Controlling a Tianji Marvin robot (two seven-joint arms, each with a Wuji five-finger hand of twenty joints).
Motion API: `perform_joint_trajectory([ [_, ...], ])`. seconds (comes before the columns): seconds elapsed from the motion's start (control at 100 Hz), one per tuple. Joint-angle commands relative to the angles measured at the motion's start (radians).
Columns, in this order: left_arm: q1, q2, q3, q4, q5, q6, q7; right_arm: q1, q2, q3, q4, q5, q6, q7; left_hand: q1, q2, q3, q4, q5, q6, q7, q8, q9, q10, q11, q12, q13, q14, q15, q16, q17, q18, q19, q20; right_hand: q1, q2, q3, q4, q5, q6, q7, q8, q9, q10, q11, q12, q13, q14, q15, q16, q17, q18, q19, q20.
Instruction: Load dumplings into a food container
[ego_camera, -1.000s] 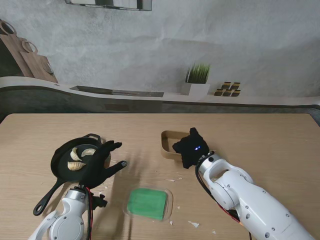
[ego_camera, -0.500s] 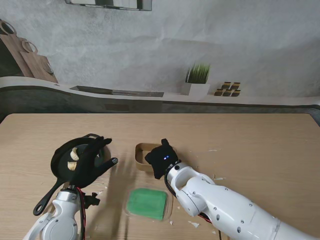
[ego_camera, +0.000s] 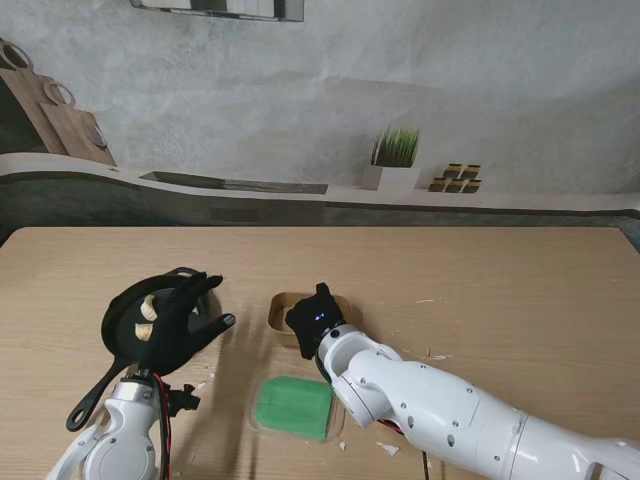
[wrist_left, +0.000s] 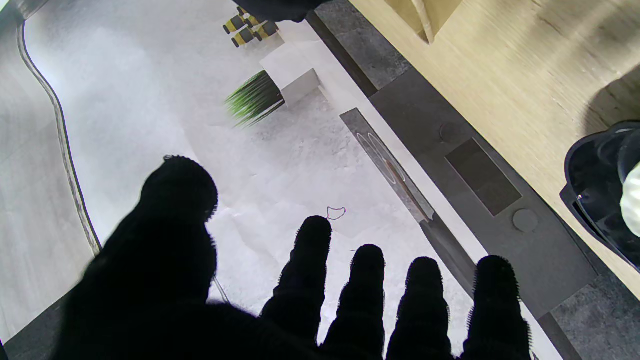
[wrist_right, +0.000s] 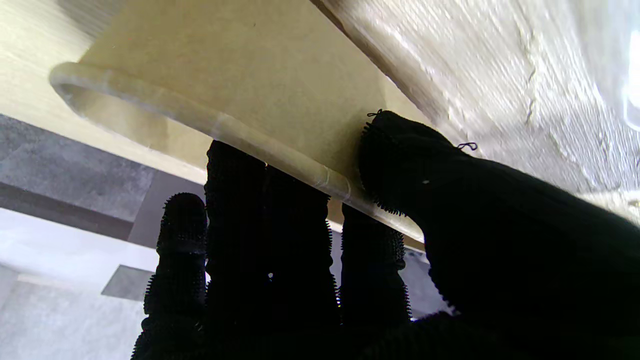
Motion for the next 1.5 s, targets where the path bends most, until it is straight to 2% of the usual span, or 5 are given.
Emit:
perform_joint_trajectory([
  [0.0, 0.002, -0.005, 0.002, -0.008, 0.0, 0.004, -0.012, -0.01, -0.002, -0.002, 0.006, 0.006, 0.006, 0.022, -0.003, -0.001, 0.012, 0.026, 0.005, -0.003, -0.01, 0.009, 0.001, -0.029, 0.011, 0.006, -0.007, -0.008, -0.016, 0.004, -0.006, -0.015, -0.028, 0.016, 0.016, 0.02, 0.015, 0.012, -0.024, -0.013, 0.024, -0.023, -0.014, 0.021, 0.029, -0.014, -0.002, -0.028, -0.01, -0.001, 0.001, 0.002, 0.029, -0.024],
  [0.15, 0.002, -0.004, 0.005, -0.009, 0.002, 0.011, -0.014, -0.015, 0.025, 0.001, -0.023, 0.008, -0.016, 0.093, -0.004, -0.002, 0.011, 0.026, 0.004, -0.004, -0.007, 0.01, 0.002, -0.03, 0.011, 0.006, -0.007, -0.01, -0.016, 0.004, -0.007, -0.017, -0.028, 0.016, -0.174, 0.124, -0.097, 0.17, -0.252, 0.048, -0.198, 0.082, -0.365, -0.021, -0.071, -0.024, -0.212, -0.004, -0.152, -0.013, -0.094, -0.001, -0.059, -0.074],
  [0.42, 0.001, -0.003, 0.006, -0.011, 0.005, 0.014, -0.017, -0.102, 0.053, 0.13, -0.124, -0.029, -0.082, 0.108, -0.003, -0.002, 0.012, 0.026, 0.007, -0.004, -0.005, 0.01, 0.002, -0.028, 0.012, 0.007, -0.007, -0.008, -0.016, 0.004, -0.007, -0.016, -0.03, 0.016, -0.344, 0.342, -0.486, 0.196, -0.769, 0.054, -0.269, 0.023, -0.989, -0.079, -0.19, -0.096, -0.665, -0.085, -0.354, -0.084, -0.249, -0.052, -0.271, 0.034],
  [0.78, 0.001, 0.0, 0.013, -0.011, 0.012, 0.012, -0.026, -0.431, 0.066, 0.549, -0.415, 0.195, -0.337, 0.119, -0.002, -0.005, 0.01, 0.026, 0.01, -0.005, -0.007, 0.009, 0.003, -0.028, 0.01, 0.006, -0.011, -0.013, -0.032, 0.001, -0.017, -0.023, -0.042, 0.014, -0.52, 0.46, -0.584, 0.239, -0.79, 0.032, -0.619, -0.1, -0.976, -0.12, -0.691, -0.268, -0.765, -0.153, -0.639, -0.229, -0.282, -0.076, -0.674, 0.197],
  [1.49, 0.056, 0.065, -0.105, -0.127, 0.233, 0.097, -0.252, -0.807, -0.002, 0.993, -0.421, 0.621, -0.556, -0.104, 0.038, -0.071, 0.077, 0.033, -0.026, -0.004, -0.039, -0.014, 0.082, -0.018, 0.077, 0.108, 0.085, 0.011, 0.128, 0.125, 0.01, -0.013, 0.051, 0.054, -0.281, 0.478, -0.711, 0.236, -0.696, 0.024, -0.358, -0.091, -0.925, -0.065, -0.382, -0.16, -0.628, -0.091, -0.587, -0.197, -0.131, -0.031, -0.712, 0.315],
])
